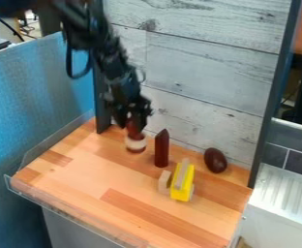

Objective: Put the knob on top of the stick

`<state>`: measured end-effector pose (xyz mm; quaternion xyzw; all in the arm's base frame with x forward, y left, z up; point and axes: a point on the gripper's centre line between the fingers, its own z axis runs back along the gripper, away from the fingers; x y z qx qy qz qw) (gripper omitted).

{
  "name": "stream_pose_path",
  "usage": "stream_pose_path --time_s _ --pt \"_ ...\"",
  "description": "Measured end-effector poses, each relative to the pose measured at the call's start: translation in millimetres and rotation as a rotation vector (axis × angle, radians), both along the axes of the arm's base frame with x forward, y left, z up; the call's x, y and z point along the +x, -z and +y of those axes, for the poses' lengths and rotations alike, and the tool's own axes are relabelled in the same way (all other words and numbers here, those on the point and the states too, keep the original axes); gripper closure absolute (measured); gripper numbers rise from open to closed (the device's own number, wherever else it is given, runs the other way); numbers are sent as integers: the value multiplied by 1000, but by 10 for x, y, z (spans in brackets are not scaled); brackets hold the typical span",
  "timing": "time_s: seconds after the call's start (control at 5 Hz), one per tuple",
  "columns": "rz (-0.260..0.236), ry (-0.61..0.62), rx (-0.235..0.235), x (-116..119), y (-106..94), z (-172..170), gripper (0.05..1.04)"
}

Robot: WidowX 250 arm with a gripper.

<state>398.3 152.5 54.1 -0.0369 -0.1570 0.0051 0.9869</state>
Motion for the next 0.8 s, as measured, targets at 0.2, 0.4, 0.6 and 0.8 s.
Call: stream_pose_path --time_s 0.2,0.4,0.6,0.8 --pt "-41 44 39 -135 -268 -276 520" --pt "-66 100 34 -297 -456 -556 520" --pt "-31 134 7 -367 -490 -709 520" --pt "4 146 -17 -397 -499 -749 520"
